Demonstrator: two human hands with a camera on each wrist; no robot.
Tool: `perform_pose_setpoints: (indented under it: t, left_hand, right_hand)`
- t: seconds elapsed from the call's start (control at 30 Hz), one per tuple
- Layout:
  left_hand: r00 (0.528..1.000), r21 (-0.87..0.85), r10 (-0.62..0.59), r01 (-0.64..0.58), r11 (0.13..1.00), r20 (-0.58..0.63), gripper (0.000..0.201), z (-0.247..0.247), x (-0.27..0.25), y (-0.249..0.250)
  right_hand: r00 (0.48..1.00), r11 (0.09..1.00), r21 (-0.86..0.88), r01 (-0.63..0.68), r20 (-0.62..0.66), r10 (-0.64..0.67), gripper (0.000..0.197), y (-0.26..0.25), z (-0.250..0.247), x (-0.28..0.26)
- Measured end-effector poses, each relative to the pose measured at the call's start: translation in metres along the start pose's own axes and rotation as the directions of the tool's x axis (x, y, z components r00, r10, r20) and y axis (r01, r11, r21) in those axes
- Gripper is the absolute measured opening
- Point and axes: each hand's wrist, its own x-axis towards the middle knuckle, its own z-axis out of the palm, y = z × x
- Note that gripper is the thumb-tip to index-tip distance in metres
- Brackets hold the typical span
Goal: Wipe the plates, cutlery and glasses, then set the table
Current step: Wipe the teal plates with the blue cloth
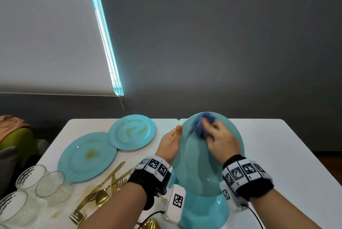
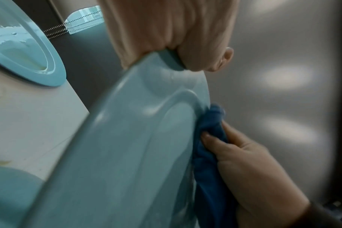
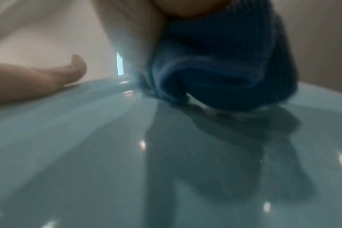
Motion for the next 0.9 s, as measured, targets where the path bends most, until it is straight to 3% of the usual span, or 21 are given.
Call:
perform_pose_setpoints:
  t: [0.07, 0.1, 0.13, 0.17, 0.27, 0.3, 0.37, 0.4, 0.47, 0.57, 0.63, 0.7, 0.77, 0.83, 0.9]
  left_hand:
    - [1.0, 0.011, 0.004, -0.005, 1.0, 0.02, 0.066, 0.0, 0.001, -0.001]
    - [1.0, 0.008, 0.012, -0.012, 1.0, 0.019, 0.072, 0.001, 0.001, -0.001]
    - [1.0, -0.014, 0.014, -0.014, 1.0, 0.006, 0.075, 0.003, 0.001, 0.0]
    - [1.0, -0.044, 0.005, -0.006, 0.999, -0.013, 0.075, 0.003, 0.0, 0.002]
    - [0.998, -0.084, -0.045, 0.042, 0.996, -0.042, 0.059, -0.006, -0.005, 0.007]
    - [0.998, -0.098, -0.058, 0.055, 0.994, -0.032, 0.053, -0.009, -0.006, 0.008]
    - [0.999, -0.067, -0.045, 0.044, 0.997, -0.016, 0.054, -0.013, -0.007, 0.007]
    - [1.0, -0.022, -0.021, 0.02, 1.0, -0.015, 0.062, -0.012, -0.007, 0.007]
    - [1.0, 0.034, 0.006, -0.006, 0.999, 0.003, 0.084, -0.007, -0.006, 0.005]
    - [1.0, 0.028, 0.007, -0.006, 1.0, -0.028, 0.079, -0.003, -0.005, 0.002]
    - [0.995, -0.025, -0.065, 0.063, 0.998, -0.071, 0.068, -0.007, -0.006, 0.004]
    - [0.99, -0.111, -0.107, 0.096, 0.989, -0.09, 0.058, -0.016, -0.009, 0.006]
    - [0.992, -0.034, -0.074, 0.07, 0.997, -0.105, 0.046, -0.025, -0.009, 0.004]
    - [0.993, 0.006, -0.053, 0.054, 0.999, -0.101, 0.047, -0.033, -0.011, 0.005]
    - [0.991, 0.009, -0.065, 0.067, 0.998, -0.117, 0.055, -0.038, -0.012, 0.004]
  right_hand:
    - [0.959, 0.967, 0.017, -0.254, -0.123, 0.254, 0.047, 0.007, 0.003, 0.007]
    - [0.957, 0.963, 0.005, -0.27, -0.106, 0.269, 0.047, -0.001, 0.006, 0.005]
    - [0.973, 0.974, 0.001, -0.226, -0.047, 0.225, 0.05, -0.015, 0.008, -0.001]
    - [0.994, 0.995, 0.016, -0.103, 0.036, 0.103, 0.052, -0.029, 0.013, -0.011]
    - [0.968, 0.98, -0.039, 0.197, 0.169, -0.188, 0.05, -0.023, 0.022, -0.029]
    - [0.971, 0.985, -0.041, 0.168, 0.178, -0.159, 0.05, -0.017, 0.015, -0.021]
    - [0.994, 0.994, -0.041, -0.098, 0.048, 0.1, 0.051, 0.0, 0.008, -0.002]
    - [0.969, 0.969, -0.035, -0.245, -0.009, 0.245, 0.052, 0.004, 0.007, 0.004]
    - [0.943, 0.945, -0.01, -0.327, -0.068, 0.326, 0.054, -0.008, 0.009, 0.005]
    - [0.997, 0.996, 0.049, -0.07, 0.042, 0.068, 0.054, -0.04, 0.03, -0.021]
    - [0.982, 0.993, 0.047, 0.108, 0.152, -0.114, 0.05, -0.046, 0.038, -0.042]
    - [0.921, 0.962, -0.007, 0.272, 0.292, -0.258, 0.047, -0.036, 0.036, -0.059]
    - [0.821, 0.894, -0.055, 0.445, 0.423, -0.383, 0.045, -0.011, 0.035, -0.076]
    - [0.749, 0.872, -0.096, 0.479, 0.563, -0.35, 0.044, 0.013, 0.022, -0.08]
    - [0.745, 0.899, -0.185, 0.397, 0.637, -0.198, 0.048, 0.036, 0.005, -0.072]
